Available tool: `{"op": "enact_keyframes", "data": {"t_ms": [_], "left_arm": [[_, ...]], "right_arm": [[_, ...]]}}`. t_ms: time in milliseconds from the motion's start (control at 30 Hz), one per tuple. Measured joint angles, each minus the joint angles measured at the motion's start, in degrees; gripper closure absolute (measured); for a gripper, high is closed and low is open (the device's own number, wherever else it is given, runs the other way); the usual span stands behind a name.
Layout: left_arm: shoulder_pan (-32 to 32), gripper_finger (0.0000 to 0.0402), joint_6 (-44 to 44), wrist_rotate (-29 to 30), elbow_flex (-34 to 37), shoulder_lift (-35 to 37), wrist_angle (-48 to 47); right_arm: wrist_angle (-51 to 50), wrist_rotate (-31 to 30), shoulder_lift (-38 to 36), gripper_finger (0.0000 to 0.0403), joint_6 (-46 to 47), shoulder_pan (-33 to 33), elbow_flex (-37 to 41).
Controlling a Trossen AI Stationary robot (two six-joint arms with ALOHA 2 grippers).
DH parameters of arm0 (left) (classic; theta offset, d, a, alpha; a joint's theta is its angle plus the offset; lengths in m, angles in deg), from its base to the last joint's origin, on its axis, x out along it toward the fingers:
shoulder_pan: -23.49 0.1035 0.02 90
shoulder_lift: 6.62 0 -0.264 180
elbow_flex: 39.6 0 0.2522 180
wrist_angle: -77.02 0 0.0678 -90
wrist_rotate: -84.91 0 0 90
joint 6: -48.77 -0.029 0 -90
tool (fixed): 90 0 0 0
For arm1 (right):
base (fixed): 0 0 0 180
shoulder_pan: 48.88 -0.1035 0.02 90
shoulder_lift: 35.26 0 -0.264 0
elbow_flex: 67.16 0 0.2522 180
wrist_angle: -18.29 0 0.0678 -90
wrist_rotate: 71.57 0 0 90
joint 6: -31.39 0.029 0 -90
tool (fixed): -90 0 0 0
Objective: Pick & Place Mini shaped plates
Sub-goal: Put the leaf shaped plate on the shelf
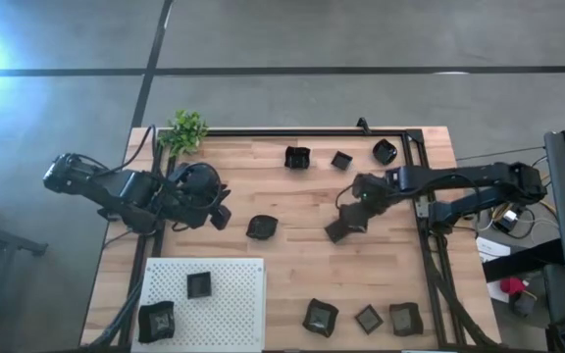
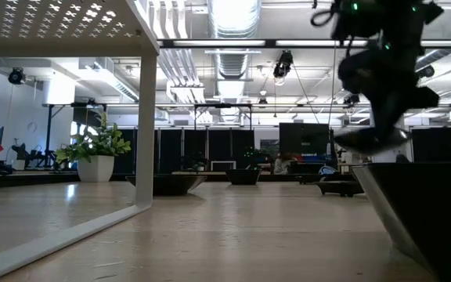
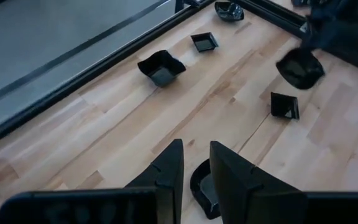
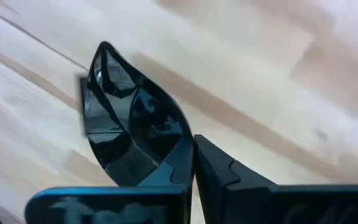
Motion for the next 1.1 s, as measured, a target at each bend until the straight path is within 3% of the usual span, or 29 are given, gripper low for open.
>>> {"op": "enact_keyframes", "data": {"t_ms": [100,300,433,700,1100], "left_arm": [[-0.1,0.0331,-7.1,-0.1,0.0,-0.2,1.9],[-0.3,0.0331,-32.8,-0.2,0.0,-2.2,12.3],[-0.1,0.0331,-40.6,-0.1,0.0,-4.5,20.8],[1.3,0.0331,-35.4,3.4,0.0,-8.4,31.5],[5.2,0.0331,-31.1,5.5,0.0,-15.6,45.9]], "right_arm": [[0.0,-5.0,0.0,0.0395,-1.4,-0.3,-4.1],[0.2,-13.0,0.1,0.0395,-4.9,-0.3,-11.4],[0.4,-17.6,0.1,0.0395,-8.1,-0.3,-15.5],[3.4,-26.3,0.1,0.0395,-16.1,-0.2,-21.0],[21.4,-28.0,0.2,0.0395,-27.4,-0.2,-18.8]]}}
